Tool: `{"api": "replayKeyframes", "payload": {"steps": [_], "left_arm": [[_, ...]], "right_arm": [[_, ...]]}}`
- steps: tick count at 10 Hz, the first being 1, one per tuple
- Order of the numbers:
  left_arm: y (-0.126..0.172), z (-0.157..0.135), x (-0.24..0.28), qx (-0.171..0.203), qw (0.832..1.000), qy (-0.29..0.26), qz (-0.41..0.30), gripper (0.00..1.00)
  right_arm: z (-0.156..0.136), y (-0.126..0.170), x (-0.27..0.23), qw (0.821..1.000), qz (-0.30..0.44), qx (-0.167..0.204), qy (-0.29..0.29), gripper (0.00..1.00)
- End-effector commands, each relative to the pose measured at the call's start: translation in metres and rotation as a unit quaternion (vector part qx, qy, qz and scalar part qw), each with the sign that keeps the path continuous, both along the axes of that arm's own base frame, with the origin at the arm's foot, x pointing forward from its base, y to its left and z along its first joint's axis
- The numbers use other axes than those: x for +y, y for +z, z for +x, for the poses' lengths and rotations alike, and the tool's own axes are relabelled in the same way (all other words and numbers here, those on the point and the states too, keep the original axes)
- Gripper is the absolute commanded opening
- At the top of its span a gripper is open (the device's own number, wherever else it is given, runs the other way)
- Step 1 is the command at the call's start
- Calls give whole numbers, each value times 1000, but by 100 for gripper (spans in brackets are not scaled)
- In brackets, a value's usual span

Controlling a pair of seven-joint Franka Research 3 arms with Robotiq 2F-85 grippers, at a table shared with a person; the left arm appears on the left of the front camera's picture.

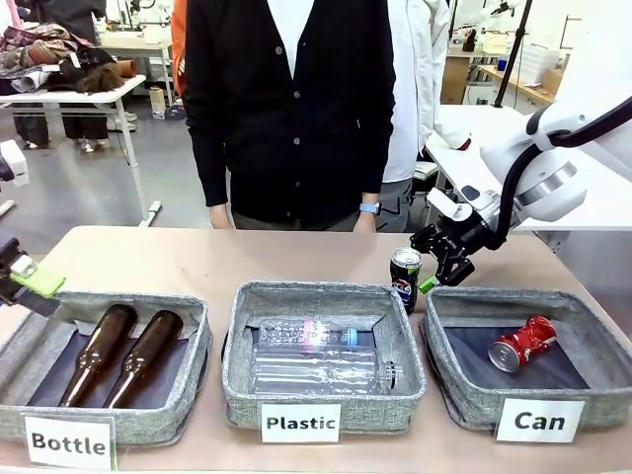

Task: Sort the can waste into the basket.
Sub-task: Pick up the can waste from the table and place it in the right Fabric basket.

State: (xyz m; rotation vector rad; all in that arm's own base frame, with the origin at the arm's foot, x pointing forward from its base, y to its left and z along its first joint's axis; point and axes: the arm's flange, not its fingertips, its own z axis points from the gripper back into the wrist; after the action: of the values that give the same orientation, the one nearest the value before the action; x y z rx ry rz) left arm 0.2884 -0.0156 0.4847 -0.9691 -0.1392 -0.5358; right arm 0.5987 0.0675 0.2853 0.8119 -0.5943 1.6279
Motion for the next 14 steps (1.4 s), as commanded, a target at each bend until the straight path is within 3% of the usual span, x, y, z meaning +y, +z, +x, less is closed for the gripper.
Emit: {"api": "replayKeyframes", "payload": {"steps": [1, 9, 12, 13, 14], "left_arm": [[7, -7, -4, -24, 999, -27, -8, 100], [7, -7, -4, -24, 999, -27, -8, 100], [7, -7, -4, -24, 999, -27, -8, 100], [7, -7, -4, -24, 999, -27, -8, 100], [7, -7, -4, -24, 999, -27, -8, 100]], "right_arm": [[7, -1, 3, 999, 18, -1, 30, 100], [13, -11, 21, 996, 35, 35, 69, 100], [14, -10, 21, 995, 38, 33, 81, 17], [14, -10, 21, 995, 37, 34, 82, 37], [13, -11, 21, 995, 39, 35, 84, 0]]}}
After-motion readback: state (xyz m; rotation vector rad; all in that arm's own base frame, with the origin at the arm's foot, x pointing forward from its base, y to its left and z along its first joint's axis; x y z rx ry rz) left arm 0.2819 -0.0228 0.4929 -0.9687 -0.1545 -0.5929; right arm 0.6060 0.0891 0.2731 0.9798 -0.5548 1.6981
